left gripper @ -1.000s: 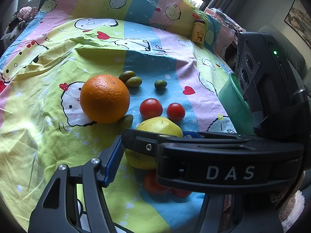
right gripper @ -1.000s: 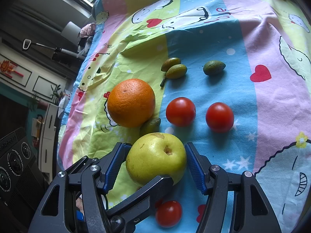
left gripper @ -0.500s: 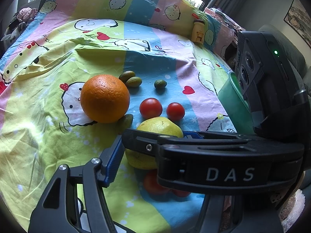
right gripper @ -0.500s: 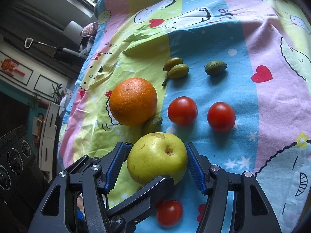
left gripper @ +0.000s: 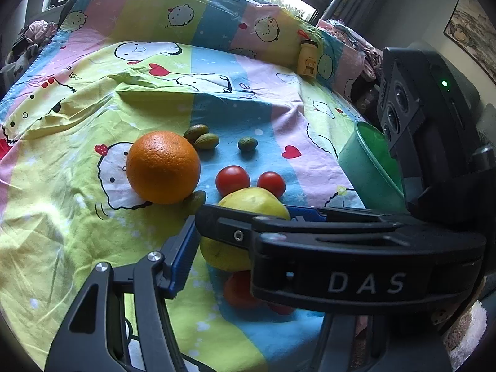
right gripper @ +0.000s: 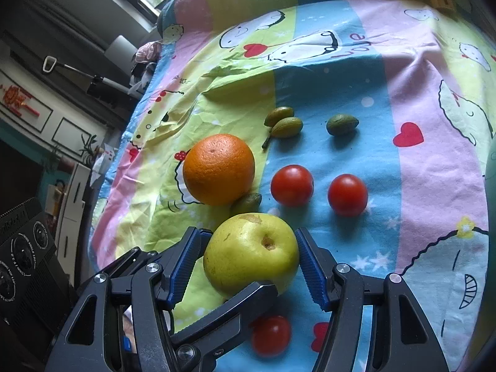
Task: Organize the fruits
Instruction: 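Close the right tool on the green pear, then lift the green pear with the right tool toward the green basin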
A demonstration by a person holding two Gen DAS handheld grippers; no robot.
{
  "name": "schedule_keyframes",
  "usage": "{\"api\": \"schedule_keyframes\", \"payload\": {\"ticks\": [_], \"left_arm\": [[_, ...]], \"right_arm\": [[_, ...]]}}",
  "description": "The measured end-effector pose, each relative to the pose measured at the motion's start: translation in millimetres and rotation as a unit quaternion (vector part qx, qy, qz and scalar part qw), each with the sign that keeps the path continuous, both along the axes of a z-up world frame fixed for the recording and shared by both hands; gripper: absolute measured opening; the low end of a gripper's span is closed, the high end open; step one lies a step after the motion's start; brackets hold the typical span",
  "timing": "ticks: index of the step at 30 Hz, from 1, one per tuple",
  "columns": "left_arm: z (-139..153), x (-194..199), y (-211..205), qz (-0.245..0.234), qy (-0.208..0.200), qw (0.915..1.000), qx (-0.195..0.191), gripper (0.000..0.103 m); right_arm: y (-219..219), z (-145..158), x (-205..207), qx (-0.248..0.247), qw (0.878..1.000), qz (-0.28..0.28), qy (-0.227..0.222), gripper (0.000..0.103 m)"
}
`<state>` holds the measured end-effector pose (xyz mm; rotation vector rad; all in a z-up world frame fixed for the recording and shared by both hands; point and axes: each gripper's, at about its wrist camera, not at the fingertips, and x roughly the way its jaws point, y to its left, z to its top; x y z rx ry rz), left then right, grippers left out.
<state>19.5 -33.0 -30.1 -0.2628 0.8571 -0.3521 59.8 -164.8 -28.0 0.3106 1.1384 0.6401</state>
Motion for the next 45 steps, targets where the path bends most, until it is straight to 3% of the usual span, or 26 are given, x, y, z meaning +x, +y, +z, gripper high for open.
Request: {"api": "schedule_keyframes", "payload": {"ticks": [5, 13, 19, 30, 37, 45], "left_arm": [[5, 1, 2, -0.01, -0.022, 0.9997, -0.007, 0.055], [0, 9, 6, -0.012, -0.019, 0.9996, -0.016, 0.052], [-8, 15, 4, -0.009, -0.003, 1.0, 0.0, 0.052], [-14, 19, 2, -0.007, 0.006, 0.9999, -0.009, 0.057], [-12, 16, 1, 0.002, 0.001, 1.0, -0.008, 0.056], [6, 2, -5, 0.004, -0.034, 0.9994, -0.008, 0.056]], "right_arm": [[1, 17, -4, -0.017, 0.999, 0.0, -0.051, 0.063], [6, 14, -1, -0.036, 0.998, 0.001, -0.058, 0.063], [8, 1, 6, -0.047, 0.998, 0.001, -0.033, 0.063], [3, -8, 12, -0.023, 1.0, 0.003, -0.002, 0.063], [1, -9, 10, -0.012, 1.0, 0.002, -0.004, 0.061], [-8, 9, -3, -0.007, 0.999, -0.002, -0.032, 0.061]]}}
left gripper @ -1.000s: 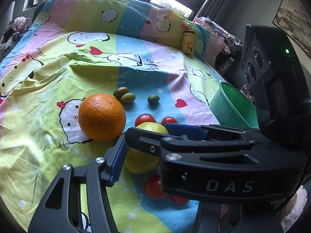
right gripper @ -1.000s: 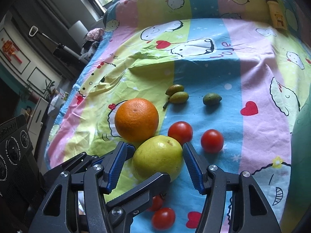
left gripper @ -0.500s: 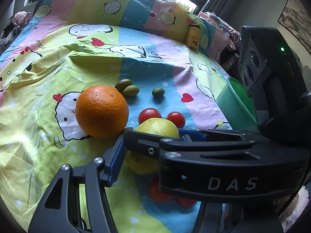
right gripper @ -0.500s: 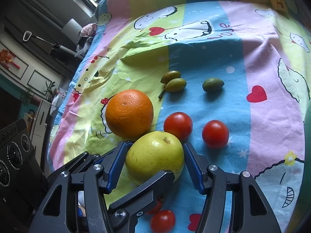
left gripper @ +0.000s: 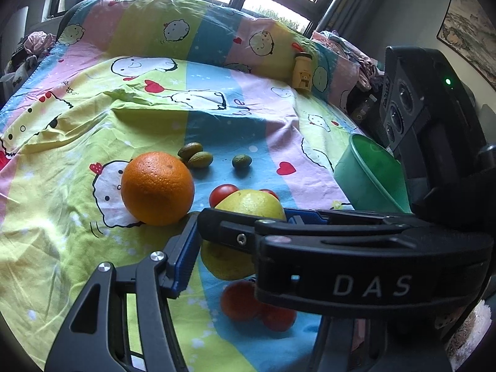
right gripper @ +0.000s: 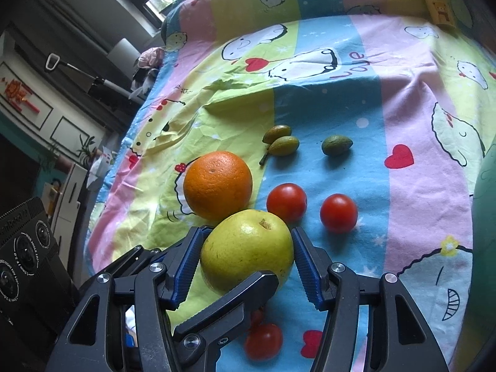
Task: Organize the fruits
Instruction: 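Lift the green pear with the right tool toward the green basin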
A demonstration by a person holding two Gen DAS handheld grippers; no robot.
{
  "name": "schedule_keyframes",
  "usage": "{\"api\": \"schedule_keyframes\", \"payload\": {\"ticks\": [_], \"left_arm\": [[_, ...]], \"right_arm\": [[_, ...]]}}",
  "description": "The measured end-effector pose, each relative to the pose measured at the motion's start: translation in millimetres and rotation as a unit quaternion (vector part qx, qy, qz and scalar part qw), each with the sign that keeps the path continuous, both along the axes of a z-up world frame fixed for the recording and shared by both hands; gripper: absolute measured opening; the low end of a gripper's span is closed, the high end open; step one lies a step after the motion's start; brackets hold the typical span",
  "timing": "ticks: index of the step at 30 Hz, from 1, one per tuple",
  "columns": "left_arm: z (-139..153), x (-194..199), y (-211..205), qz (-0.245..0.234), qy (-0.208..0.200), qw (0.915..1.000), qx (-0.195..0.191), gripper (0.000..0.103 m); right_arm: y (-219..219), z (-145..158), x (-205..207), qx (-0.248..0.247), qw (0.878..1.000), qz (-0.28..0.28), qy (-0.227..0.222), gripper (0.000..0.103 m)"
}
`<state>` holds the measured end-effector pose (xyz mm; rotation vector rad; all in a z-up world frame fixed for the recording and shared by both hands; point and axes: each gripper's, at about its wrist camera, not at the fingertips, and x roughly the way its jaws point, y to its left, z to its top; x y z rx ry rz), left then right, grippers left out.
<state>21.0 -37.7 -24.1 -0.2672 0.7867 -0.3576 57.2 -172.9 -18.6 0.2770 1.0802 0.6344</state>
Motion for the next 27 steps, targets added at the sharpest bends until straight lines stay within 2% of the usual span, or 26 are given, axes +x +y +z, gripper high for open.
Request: {"api": "schedule_keyframes", "payload": {"ticks": [13, 22, 27], "left_arm": [[37, -6, -25, -0.008, -0.058, 0.998, 0.023, 0.055], [56, -2, -44, -0.026, -0.08, 0.9955, 0.043, 0.055], [61, 3, -56, -0.042, -0.073, 0.9962, 0.022, 0.055]], "right_arm": [[-29, 35, -10, 0.03, 0.998, -0.021, -0.05, 0.061], [-52, 50, -9, 0.055, 0.995, -0.041, -0.07, 0.061], [-66, 60, -12, 0.047, 0.992, -0.071, -0.095, 0.06]]}}
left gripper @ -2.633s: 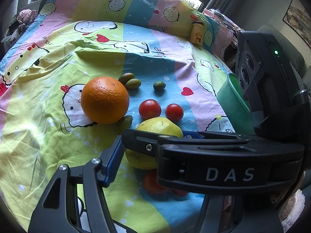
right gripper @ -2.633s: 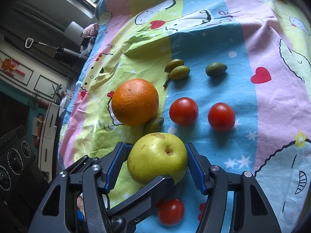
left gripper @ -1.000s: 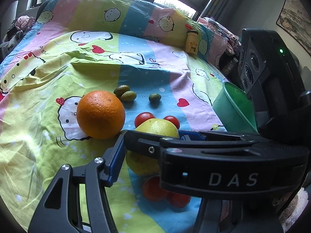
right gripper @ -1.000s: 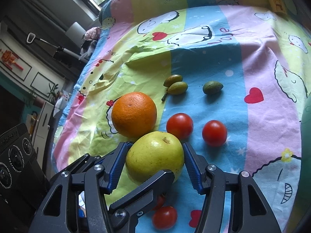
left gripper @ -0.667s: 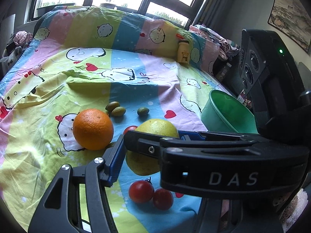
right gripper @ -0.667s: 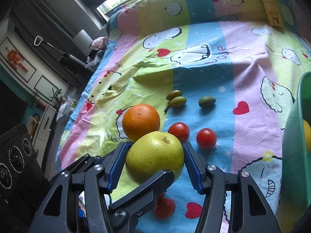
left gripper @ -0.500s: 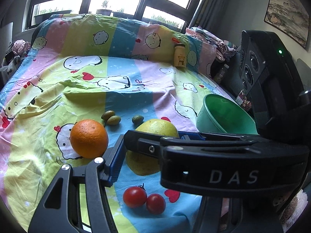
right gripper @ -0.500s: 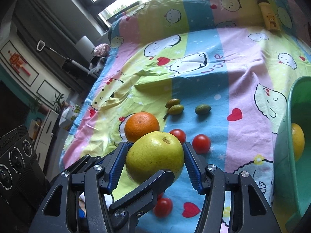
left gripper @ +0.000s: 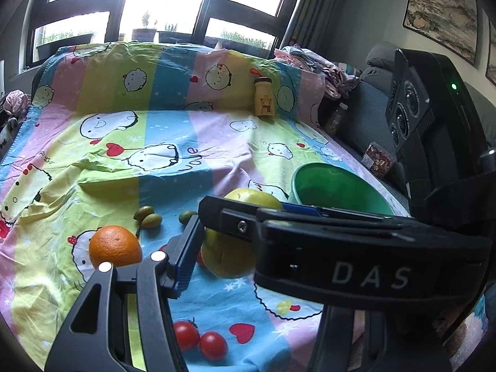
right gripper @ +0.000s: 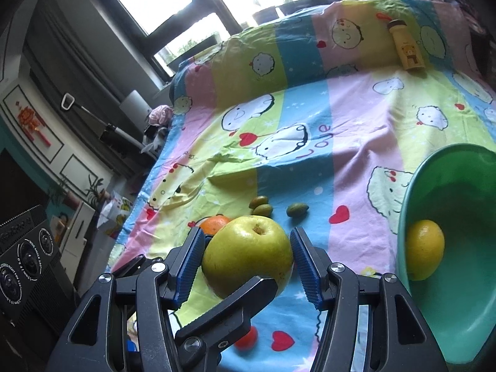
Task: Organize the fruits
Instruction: 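Lift the green pear with the right tool toward the green basin, then lower the pear into the green basin beside the grapefruit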
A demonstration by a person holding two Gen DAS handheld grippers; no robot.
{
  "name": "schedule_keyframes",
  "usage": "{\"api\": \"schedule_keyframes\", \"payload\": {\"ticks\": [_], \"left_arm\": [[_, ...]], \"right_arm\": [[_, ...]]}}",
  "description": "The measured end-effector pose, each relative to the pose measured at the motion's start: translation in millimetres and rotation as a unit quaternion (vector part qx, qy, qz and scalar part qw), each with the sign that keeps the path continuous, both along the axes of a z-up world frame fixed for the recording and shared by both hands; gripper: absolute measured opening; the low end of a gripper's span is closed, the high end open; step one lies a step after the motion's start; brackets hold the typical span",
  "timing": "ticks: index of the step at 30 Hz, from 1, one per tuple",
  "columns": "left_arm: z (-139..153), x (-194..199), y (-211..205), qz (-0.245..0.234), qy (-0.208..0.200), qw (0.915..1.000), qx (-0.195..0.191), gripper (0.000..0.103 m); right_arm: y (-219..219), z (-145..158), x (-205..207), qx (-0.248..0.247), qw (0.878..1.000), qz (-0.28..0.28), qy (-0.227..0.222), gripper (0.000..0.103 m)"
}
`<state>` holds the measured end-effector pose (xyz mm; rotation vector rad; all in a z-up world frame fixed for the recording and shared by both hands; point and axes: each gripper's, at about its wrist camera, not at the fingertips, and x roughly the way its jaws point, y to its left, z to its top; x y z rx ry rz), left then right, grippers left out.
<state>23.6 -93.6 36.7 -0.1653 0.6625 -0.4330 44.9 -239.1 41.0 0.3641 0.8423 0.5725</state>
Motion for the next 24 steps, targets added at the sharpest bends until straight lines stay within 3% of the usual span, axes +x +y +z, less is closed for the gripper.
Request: {"api": "schedule_keyframes", "payload": {"ticks": [4, 24], "left_arm": [[1, 2, -12, -0.012, -0.001, 0.9999, 0.001, 0.055], [26, 14, -80, -0.087, -0.035, 0.9954, 0.021, 0.055]], "right_arm": [[-11, 3, -1, -0.012, 1.0, -0.02, -0.008, 0.057], [-88, 13, -8, 0.037, 0.993, -0.111, -0.019, 0.057]]}}
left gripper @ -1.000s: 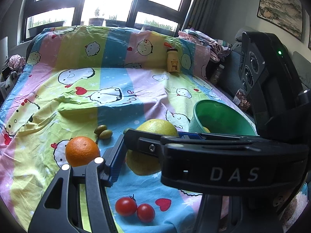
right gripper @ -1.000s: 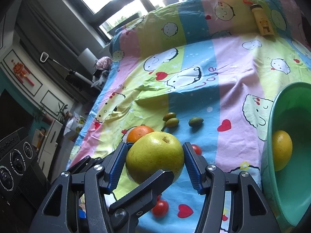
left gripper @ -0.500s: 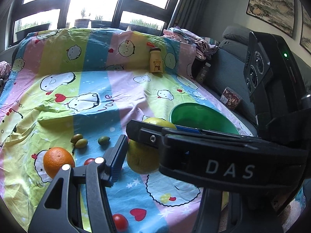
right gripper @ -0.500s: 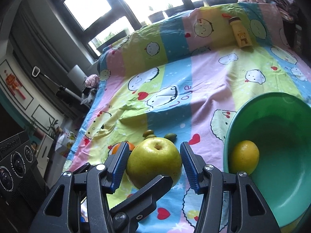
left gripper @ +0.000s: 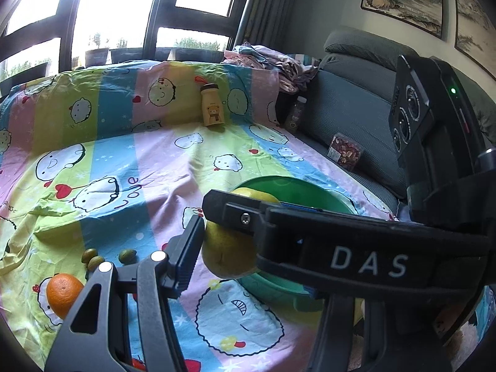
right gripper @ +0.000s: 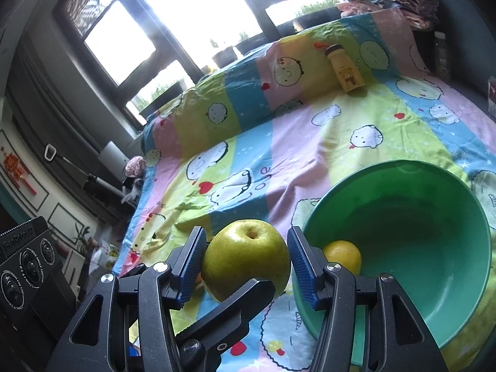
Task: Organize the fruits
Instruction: 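Lower the pear into the green basin beside the grapefruit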
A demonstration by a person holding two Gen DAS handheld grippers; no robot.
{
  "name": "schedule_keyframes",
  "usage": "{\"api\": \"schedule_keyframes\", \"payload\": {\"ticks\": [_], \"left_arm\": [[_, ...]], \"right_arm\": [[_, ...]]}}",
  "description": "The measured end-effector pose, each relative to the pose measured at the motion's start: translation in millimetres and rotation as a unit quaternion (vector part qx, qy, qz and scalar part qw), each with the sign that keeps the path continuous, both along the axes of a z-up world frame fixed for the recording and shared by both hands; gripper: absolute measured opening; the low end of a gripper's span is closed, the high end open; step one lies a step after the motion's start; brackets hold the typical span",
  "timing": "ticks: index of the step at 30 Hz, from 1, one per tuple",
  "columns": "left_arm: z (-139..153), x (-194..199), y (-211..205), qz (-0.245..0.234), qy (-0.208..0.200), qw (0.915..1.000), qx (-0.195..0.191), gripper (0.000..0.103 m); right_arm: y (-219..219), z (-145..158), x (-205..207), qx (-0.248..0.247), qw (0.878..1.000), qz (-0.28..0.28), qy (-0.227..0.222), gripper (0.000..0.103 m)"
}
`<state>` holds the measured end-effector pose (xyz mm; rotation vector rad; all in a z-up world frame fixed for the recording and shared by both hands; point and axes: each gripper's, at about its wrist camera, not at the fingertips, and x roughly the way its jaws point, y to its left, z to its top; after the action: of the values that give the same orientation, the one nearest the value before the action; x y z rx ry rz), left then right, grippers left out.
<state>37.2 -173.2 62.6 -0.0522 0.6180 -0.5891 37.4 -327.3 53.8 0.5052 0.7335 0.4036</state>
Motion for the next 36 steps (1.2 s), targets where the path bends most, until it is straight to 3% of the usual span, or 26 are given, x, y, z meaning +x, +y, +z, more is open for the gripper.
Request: {"api": "schedule_keyframes", "payload": {"ticks": [12, 36], "left_arm": [[-1, 9, -39, -0.048, 0.009, 0.9988, 0.002, 0.055], [-32, 39, -93, -0.117, 0.094, 0.9886, -0.007, 0.054]], "right_arm": [[-44, -8, -2, 0.018, 0.998, -0.055, 0.018, 0.057], [-98, -46, 7, 0.025, 0.985, -0.128, 0.11, 0.057]]}}
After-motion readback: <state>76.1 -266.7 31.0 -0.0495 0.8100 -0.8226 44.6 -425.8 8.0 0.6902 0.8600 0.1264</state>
